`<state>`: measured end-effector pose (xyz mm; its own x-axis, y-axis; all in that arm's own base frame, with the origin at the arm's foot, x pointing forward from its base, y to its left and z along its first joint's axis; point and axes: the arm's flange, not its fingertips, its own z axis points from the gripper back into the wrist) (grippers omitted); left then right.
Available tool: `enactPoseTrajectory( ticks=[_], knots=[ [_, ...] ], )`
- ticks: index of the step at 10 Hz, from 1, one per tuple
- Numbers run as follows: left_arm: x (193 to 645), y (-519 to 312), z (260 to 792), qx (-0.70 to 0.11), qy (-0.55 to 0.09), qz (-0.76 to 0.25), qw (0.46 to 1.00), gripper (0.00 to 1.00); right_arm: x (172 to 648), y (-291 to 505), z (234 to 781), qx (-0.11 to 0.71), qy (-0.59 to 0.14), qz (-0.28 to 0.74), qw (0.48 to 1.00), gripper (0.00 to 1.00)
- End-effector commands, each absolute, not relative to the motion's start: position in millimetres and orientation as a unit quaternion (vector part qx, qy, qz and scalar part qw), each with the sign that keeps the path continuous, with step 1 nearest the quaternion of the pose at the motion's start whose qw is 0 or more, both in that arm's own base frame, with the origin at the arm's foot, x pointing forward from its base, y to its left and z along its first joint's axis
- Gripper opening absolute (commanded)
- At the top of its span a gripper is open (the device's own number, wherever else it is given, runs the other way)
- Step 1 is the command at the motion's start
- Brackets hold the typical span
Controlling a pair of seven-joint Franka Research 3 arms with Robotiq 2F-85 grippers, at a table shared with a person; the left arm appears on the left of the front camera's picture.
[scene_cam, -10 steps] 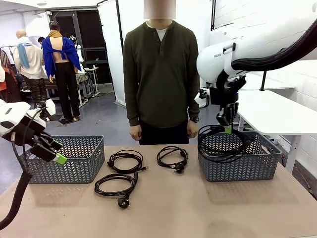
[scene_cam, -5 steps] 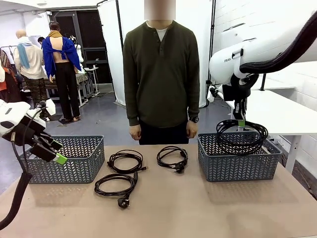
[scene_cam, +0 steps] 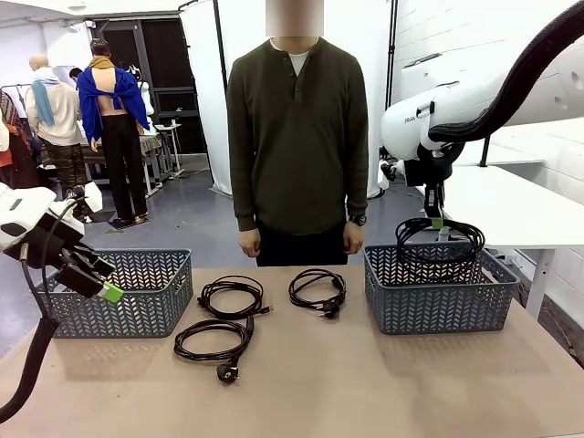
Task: Organize the cables according to human instructions.
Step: Pick up a bundle of cables and place it in the basket indicated by the human.
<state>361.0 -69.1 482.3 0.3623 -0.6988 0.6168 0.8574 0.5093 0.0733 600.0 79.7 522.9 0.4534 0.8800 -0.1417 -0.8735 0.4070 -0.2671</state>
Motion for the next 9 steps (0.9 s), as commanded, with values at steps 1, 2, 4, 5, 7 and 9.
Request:
enactPoseTrajectory(
  ticks=[1,2,4,5,7,9],
  knots=[
    [363.4,-66.7,480.6,-0.141,-0.305,-0.484,0.808,1.00,594.9,77.2,523.6,-0.154,-0.010,0.520,0.840,0.00],
    [363.4,-66.7,480.6,-0.141,-0.305,-0.484,0.808,1.00,594.9,77.2,523.6,-0.154,-0.010,0.520,0.840,0.00],
    [363.4,-66.7,480.6,-0.141,-0.305,-0.484,0.808,1.00,599.5,79.6,523.9,-0.153,-0.011,0.522,0.839,0.00],
    [363.4,-66.7,480.6,-0.141,-0.305,-0.484,0.808,1.00,609.9,81.9,519.9,-0.160,-0.011,0.535,0.829,0.00],
    [363.4,-66.7,480.6,-0.141,-0.305,-0.484,0.808,1.00,628.1,78.7,517.9,-0.139,-0.013,0.563,0.815,0.00],
    [363.4,-66.7,480.6,-0.141,-0.305,-0.484,0.808,1.00,639.1,76.9,516.7,-0.133,-0.030,0.578,0.804,0.00]
  ],
)
